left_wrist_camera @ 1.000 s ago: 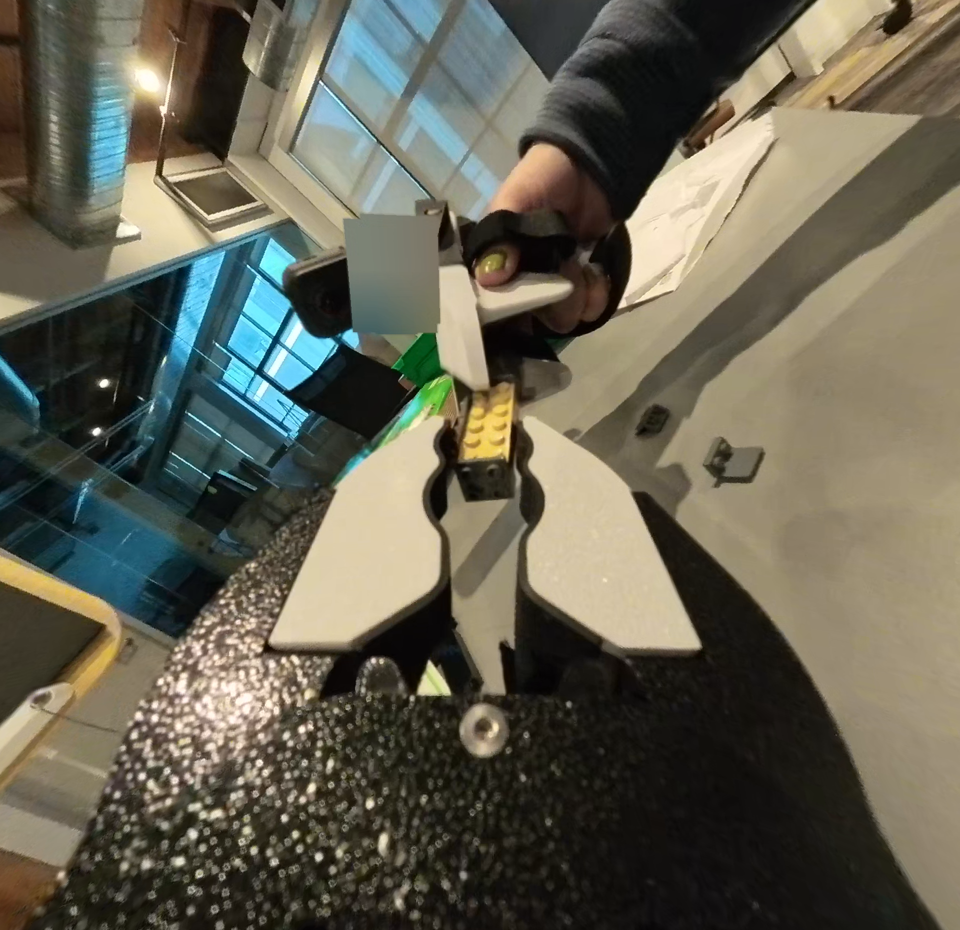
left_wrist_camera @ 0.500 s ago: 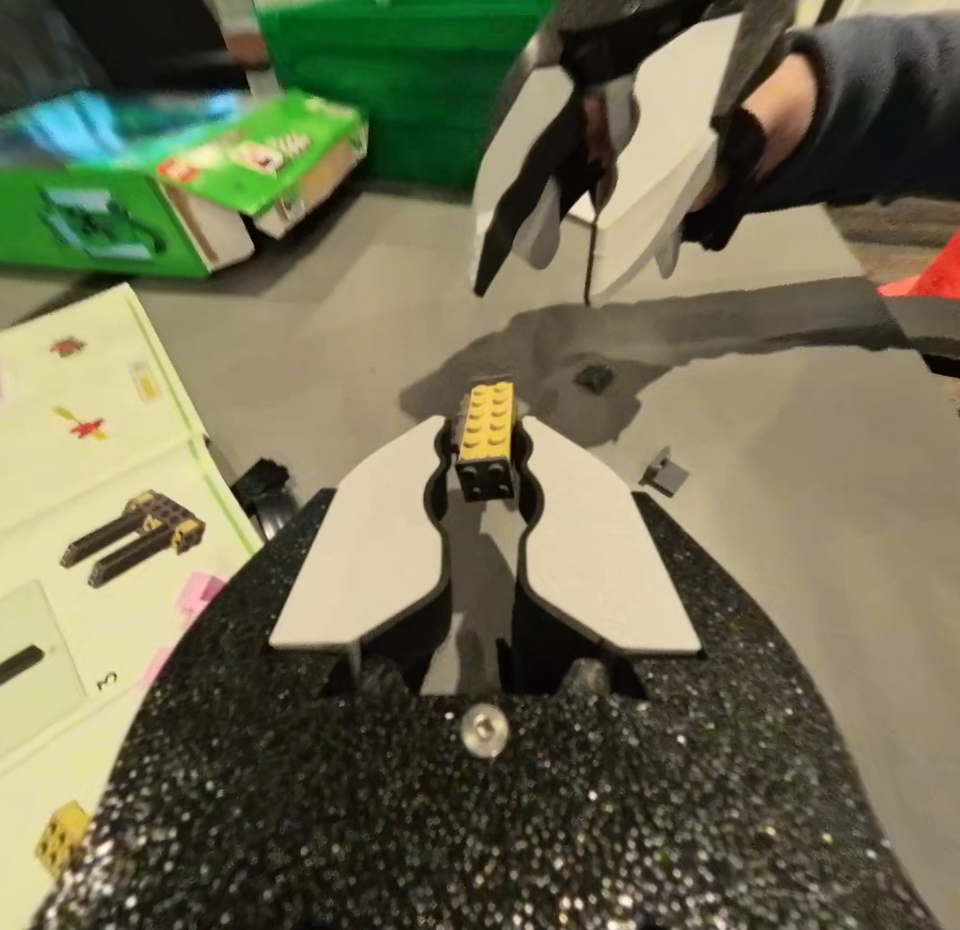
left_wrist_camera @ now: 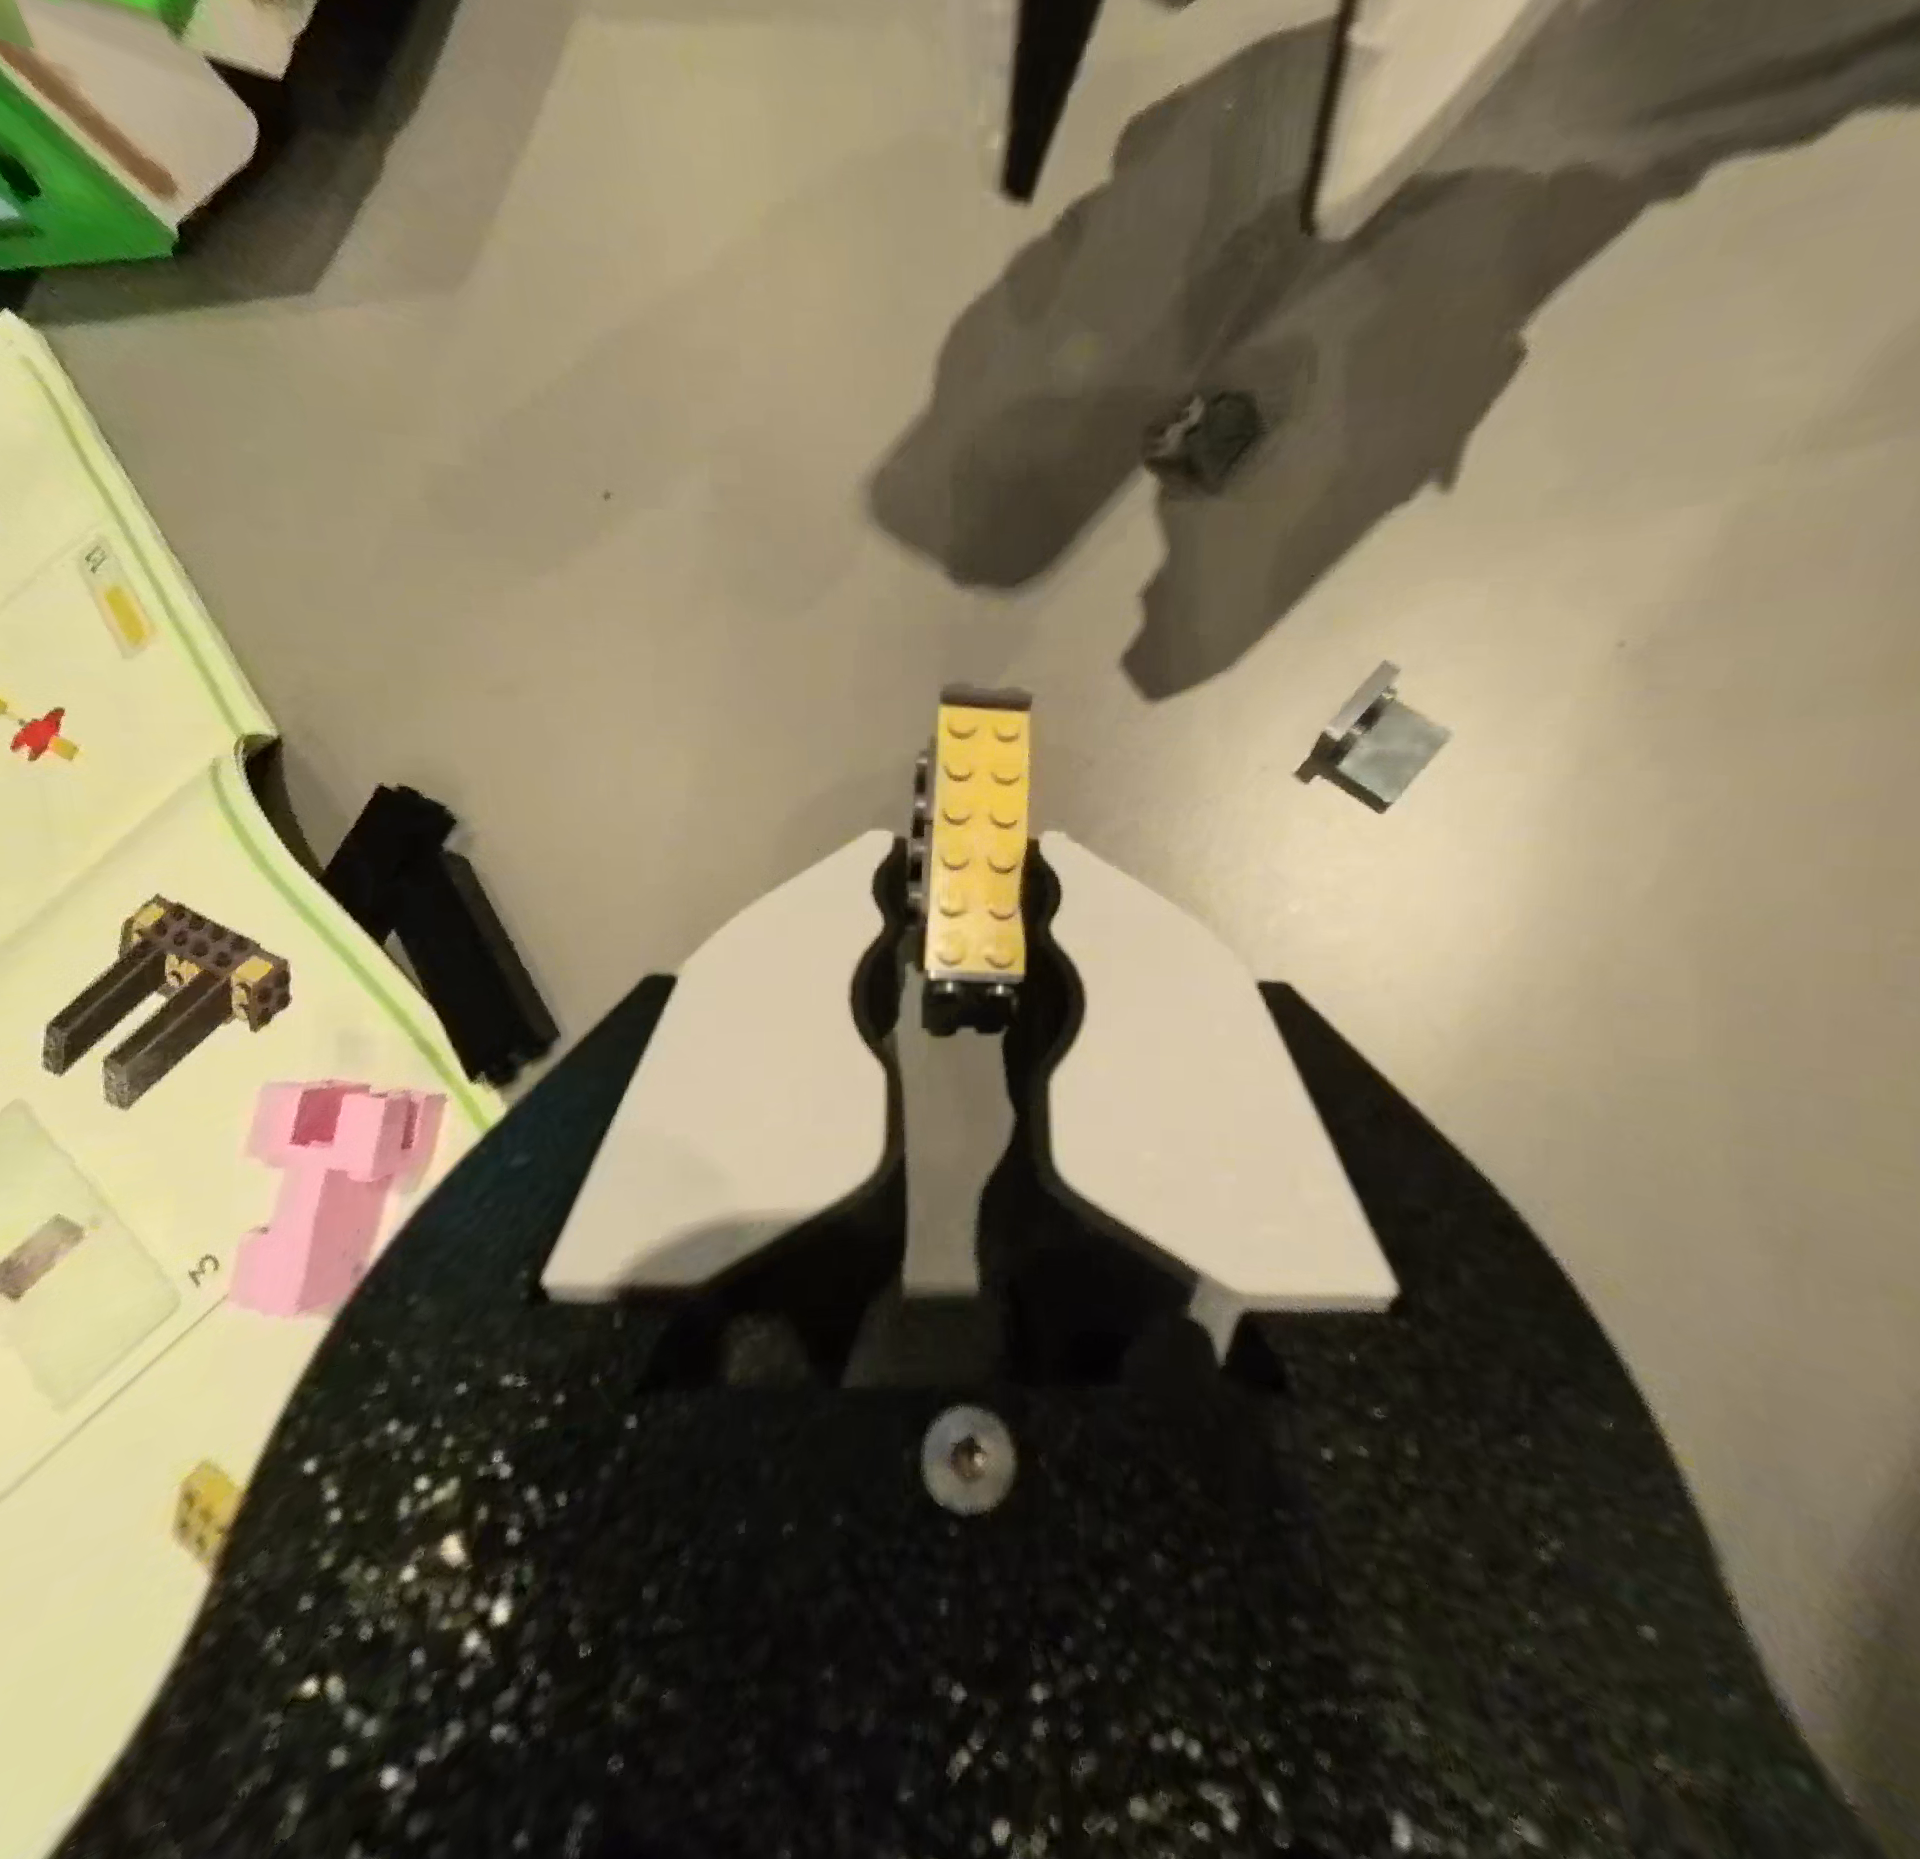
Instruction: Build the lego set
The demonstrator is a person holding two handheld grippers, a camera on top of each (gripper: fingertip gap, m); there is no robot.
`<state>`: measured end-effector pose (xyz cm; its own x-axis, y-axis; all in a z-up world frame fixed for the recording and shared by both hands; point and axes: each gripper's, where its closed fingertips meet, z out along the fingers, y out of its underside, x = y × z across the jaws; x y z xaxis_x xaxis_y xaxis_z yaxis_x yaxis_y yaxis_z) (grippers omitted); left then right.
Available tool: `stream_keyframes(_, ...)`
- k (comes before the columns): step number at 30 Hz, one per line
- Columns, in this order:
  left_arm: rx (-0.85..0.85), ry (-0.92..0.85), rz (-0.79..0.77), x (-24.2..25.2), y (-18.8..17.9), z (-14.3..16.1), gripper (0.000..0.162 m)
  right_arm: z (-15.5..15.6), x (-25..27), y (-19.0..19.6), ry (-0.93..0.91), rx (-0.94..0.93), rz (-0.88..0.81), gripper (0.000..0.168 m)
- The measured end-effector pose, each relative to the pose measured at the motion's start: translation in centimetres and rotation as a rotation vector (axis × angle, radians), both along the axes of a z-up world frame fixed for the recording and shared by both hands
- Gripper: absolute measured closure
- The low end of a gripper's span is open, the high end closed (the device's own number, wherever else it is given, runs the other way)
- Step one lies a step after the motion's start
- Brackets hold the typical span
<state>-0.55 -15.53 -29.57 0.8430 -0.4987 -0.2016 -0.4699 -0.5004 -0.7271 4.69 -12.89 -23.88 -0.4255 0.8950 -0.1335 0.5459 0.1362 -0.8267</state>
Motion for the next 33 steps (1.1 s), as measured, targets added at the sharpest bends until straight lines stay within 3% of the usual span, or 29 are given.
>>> stream_keyframes(5,-0.011,-0.088,0.075,-0.8,-1.2,0.4,0.117,-0.4,1.2,-1.1,-0.023,0.026,0.006,0.128)
stream_keyframes(11,0.141,-0.308,0.142,-1.3,-4.2,4.4,0.118,-2.5,1.3,-3.7,-0.125,0.112,0.001,0.145)
stream_keyframes(15,0.233,-0.339,0.148,-1.1,-5.0,6.1,0.119,-4.4,1.2,-5.0,-0.177,0.117,0.034,0.151)
stream_keyframes(20,0.254,-0.275,0.098,-0.4,-5.0,6.0,0.119,-5.9,0.8,-5.5,-0.241,0.099,0.072,0.152)
stream_keyframes(22,0.249,-0.249,0.062,0.1,-4.9,5.6,0.118,-6.2,0.7,-5.5,-0.259,0.108,0.092,0.163)
stream_keyframes(25,0.252,-0.202,-0.009,1.1,-4.7,5.2,0.119,-6.1,0.3,-5.0,-0.262,0.108,0.103,0.163)
stream_keyframes(28,0.27,-0.137,-0.07,1.9,-4.4,5.0,0.121,-4.8,-0.8,-4.6,-0.21,0.064,0.122,0.164)
stream_keyframes(33,0.437,0.009,-0.18,2.6,-3.4,6.7,0.133,-0.2,-1.3,-6.5,-0.099,-0.264,0.386,0.163)
